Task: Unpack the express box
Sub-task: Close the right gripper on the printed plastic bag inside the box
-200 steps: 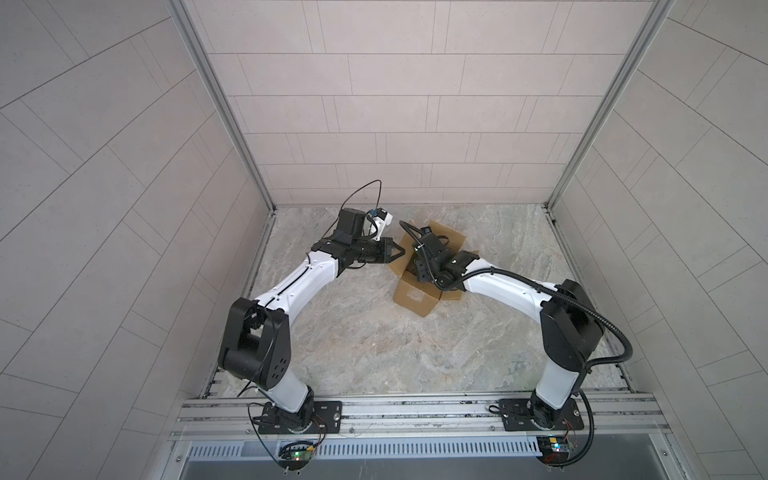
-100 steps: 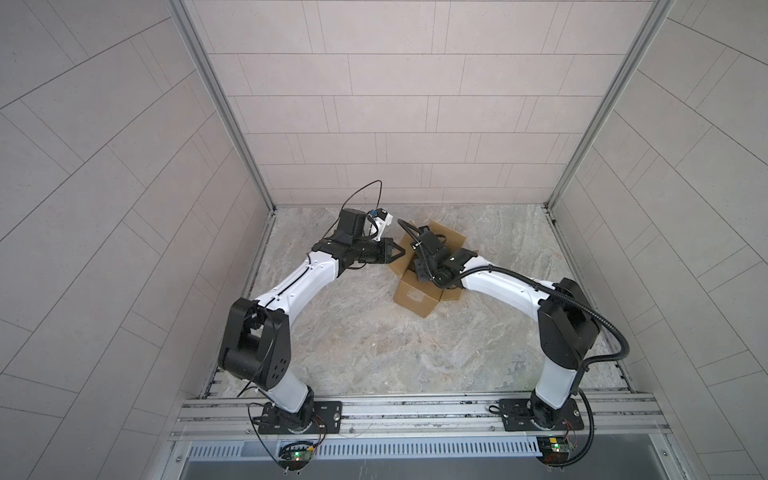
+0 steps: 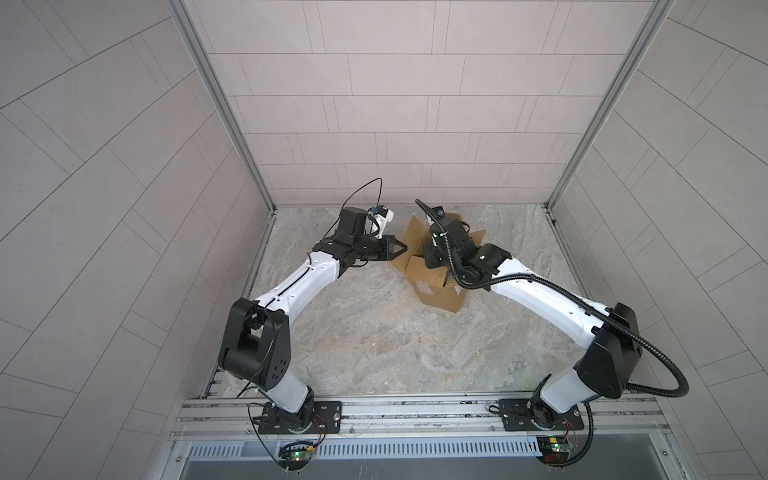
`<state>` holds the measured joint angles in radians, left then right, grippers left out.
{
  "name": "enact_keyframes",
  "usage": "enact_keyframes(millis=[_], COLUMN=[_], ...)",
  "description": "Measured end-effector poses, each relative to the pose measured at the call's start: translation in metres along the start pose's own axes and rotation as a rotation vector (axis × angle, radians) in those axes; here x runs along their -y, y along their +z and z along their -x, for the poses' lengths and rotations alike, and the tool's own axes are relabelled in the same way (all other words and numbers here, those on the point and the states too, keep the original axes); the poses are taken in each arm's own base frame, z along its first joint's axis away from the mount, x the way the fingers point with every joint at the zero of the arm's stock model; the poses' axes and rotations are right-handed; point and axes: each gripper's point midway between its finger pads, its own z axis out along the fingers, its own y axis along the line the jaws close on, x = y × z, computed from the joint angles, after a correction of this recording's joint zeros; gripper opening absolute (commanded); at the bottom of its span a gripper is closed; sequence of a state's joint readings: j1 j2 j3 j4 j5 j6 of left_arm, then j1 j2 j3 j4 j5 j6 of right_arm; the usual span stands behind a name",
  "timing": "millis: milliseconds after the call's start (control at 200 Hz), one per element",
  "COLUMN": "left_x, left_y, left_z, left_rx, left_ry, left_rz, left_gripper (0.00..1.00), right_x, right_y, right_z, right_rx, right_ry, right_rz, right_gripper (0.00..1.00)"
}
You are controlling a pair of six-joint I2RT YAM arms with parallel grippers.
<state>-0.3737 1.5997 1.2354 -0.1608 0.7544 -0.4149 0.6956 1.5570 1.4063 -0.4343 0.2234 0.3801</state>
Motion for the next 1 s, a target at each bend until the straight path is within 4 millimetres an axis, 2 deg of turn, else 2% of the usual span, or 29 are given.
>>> enact_keyframes(millis=[290,606,776,1001], left_x=[-0.002,-0.006,-0.004,-0.003], left_y=[0.000,-0.007,-0.018,-0.021], left_z=[0.003,0.011,0.016,0.017], left_rx=[0.013,0.056,0.089,0.102], left_ry=[-0.014,-0.014,-0.015,-0.020], left_rz=[0.015,0.070,0.110,0.139], left_gripper=[0.00,0.00,0.00,0.00], right_x=[-0.001,-0.011,-0.013,-0.017], right_y=[-0.002,-0.020,-0.030,-0.039], right_z=[0.003,0.041,0.045,0.054], right_rx=[0.006,0.092,0.119,0.156], right_ry=[-0.011,0.022,0.035,0.070], right_rz=[0.005,0.062,0.088,0.129], right_gripper=[0.00,0.00,0.00,0.00])
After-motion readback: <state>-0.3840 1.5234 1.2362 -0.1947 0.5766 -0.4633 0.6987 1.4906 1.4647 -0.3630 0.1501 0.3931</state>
